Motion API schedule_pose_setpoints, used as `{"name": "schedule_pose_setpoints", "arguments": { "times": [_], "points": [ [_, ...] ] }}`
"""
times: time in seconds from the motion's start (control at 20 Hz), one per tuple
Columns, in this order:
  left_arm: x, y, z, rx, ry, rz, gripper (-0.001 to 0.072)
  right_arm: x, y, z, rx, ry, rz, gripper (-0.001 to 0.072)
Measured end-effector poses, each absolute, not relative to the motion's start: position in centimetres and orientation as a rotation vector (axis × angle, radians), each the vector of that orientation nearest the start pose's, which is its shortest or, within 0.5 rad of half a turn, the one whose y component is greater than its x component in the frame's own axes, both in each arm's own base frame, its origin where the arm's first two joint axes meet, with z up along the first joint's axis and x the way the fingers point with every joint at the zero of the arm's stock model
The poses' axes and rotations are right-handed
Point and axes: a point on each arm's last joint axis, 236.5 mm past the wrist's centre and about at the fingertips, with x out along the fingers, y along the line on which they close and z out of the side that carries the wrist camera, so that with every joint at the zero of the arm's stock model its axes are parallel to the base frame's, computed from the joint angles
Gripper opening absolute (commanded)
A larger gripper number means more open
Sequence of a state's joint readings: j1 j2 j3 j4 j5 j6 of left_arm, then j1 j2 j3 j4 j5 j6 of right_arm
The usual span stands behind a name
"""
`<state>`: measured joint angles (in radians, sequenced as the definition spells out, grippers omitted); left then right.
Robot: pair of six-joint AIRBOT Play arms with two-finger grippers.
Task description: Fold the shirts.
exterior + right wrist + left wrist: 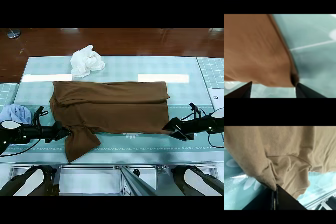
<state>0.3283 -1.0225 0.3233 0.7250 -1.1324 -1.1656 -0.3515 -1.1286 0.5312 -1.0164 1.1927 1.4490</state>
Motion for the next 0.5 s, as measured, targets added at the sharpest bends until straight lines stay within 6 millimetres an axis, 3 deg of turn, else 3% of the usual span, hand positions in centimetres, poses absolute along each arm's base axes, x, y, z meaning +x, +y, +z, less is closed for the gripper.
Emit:
{"name": "schedule_pose_setpoints", "arguments": {
  "times": [0.05, 0.1, 0.15, 0.2, 0.35, 0.5],
  "points": [
    [20.7, -9.9, -9.3, -0.884, 1.441, -0.288, 0.0026, 22.9, 4.6, -9.7, 0.819, 1.567, 0.041, 0.0542],
    [20.7, -9.9, -9.3, -0.884, 1.441, -0.288, 0.0026, 23.7, 4.8, -9.8, 0.828, 1.547, 0.041, 0.0382],
    [20.7, -9.9, -9.3, -0.882, 1.44, -0.29, 0.0026, 24.3, 4.8, -9.9, 0.828, 1.534, 0.038, 0.006],
    [20.8, -9.9, -9.3, -0.881, 1.439, -0.291, 0.0026, 24.9, 5.1, -9.9, 0.844, 1.518, 0.042, 0.0029],
    [21.0, -9.8, -8.7, -0.871, 1.43, -0.313, 0.0026, 25.2, 5.7, -9.1, 0.838, 1.511, 0.107, 0.0028],
    [20.7, -10.0, -7.3, -0.868, 1.425, -0.366, 0.0026, 23.8, 4.7, -7.6, 0.773, 1.52, 0.13, 0.0029]
  ]
}}
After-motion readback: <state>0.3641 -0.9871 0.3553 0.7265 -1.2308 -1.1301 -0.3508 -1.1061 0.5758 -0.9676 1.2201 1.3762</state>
